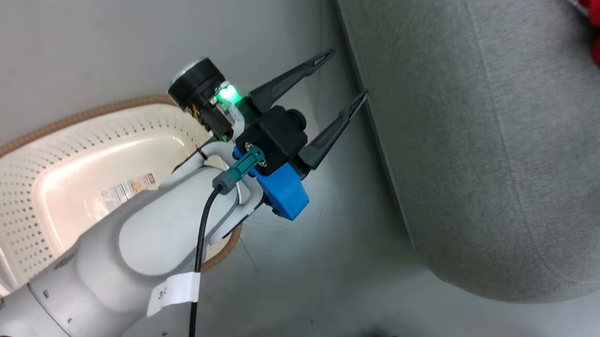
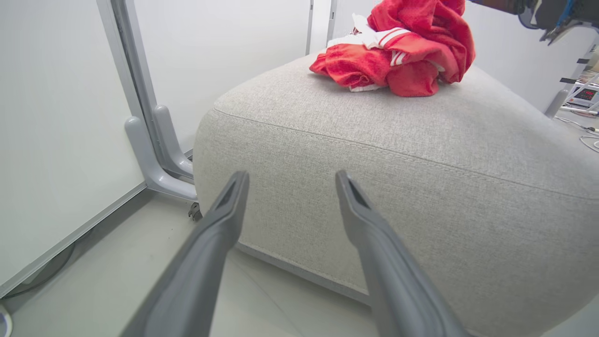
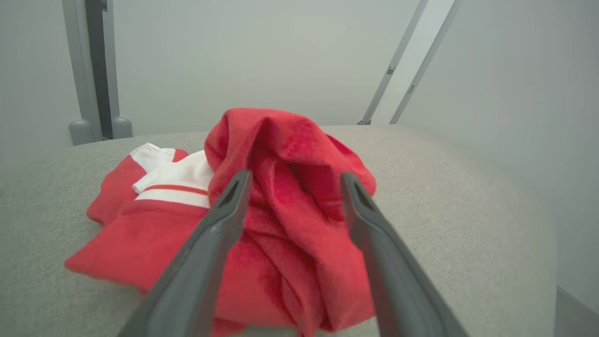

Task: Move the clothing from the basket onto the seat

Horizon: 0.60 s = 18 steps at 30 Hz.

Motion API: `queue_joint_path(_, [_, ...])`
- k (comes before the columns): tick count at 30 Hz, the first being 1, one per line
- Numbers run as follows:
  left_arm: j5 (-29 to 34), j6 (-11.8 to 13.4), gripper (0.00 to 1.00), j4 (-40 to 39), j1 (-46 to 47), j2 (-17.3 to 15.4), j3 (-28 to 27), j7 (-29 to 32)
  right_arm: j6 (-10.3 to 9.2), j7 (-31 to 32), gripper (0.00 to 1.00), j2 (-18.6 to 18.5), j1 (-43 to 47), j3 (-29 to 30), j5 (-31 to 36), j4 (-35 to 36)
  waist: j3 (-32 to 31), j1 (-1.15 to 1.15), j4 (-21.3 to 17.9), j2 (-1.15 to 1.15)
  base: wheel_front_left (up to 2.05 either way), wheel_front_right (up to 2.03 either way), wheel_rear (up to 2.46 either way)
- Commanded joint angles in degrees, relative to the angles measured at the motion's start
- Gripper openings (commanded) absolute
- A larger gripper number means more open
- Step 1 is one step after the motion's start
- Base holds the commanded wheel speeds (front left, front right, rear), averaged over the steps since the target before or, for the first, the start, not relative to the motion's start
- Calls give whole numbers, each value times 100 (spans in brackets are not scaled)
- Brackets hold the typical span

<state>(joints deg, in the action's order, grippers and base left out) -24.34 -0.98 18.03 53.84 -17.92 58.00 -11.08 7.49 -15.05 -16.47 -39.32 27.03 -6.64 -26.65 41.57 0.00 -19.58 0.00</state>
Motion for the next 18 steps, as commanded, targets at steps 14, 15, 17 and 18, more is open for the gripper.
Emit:
queue_joint_path(14, [-484, 320, 100, 442, -1129, 312, -1153, -414, 1, -19, 100, -6, 1227, -1111, -24, 1261, -2015, 0, 576, 0, 0, 0, 0])
queue_joint_path(15, [-459, 323, 100, 394, -1218, 342, -1310, -415, 1, -19, 100, 11, 1269, -1190, -13, 1316, -2119, 0, 668, 0, 0, 0, 0])
queue_joint_path(17, [-383, 319, 100, 308, -1398, 376, -1635, -415, 1, -18, 100, 71, 1361, -1379, -14, 1409, -2293, 0, 831, 0, 0, 0, 0])
queue_joint_path(18, [-341, 323, 100, 269, -1484, 385, -1795, -416, 1, -18, 100, 100, 1388, -1484, -16, 1455, -2356, 0, 892, 0, 0, 0, 0])
